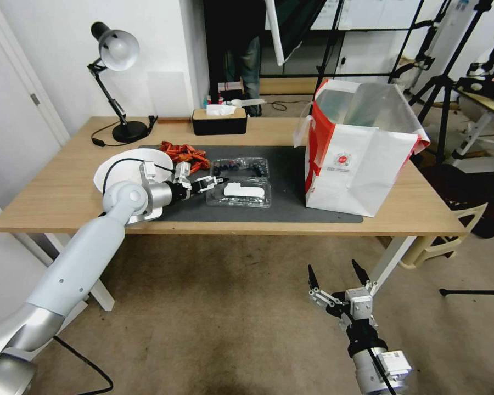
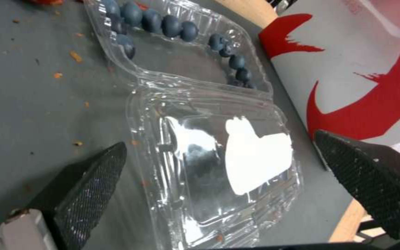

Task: Close the takeout container lid, then place the container into the takeout bag.

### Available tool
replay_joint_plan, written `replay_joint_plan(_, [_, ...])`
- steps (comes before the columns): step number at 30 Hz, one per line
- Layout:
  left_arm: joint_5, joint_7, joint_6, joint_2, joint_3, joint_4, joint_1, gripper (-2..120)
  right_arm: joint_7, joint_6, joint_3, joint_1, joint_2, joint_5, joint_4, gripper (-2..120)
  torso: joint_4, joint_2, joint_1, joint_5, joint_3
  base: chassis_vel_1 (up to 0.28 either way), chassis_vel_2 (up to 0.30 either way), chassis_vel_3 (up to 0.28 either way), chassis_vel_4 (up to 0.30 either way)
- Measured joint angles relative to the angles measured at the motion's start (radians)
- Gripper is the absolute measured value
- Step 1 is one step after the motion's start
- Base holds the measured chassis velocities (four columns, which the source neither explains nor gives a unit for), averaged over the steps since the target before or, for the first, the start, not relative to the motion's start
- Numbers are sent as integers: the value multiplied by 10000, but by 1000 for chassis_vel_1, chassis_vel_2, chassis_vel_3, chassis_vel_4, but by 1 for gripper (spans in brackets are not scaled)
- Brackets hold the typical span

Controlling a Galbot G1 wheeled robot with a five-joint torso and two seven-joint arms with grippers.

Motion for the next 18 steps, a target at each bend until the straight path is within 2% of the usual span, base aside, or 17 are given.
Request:
replay_joint_plan(9, [-266, 352, -2, 51, -15, -100, -11, 100, 41, 0, -13, 32, 0, -20, -48, 100, 0, 0, 0, 0, 0, 0, 0, 0, 0])
replay_joint_plan(18, [-754, 232, -5, -98, -101, -198, -22, 100, 100, 1, 19, 76, 0, -25, -138, 100, -1, 0, 0, 0, 0, 0, 0, 0, 0])
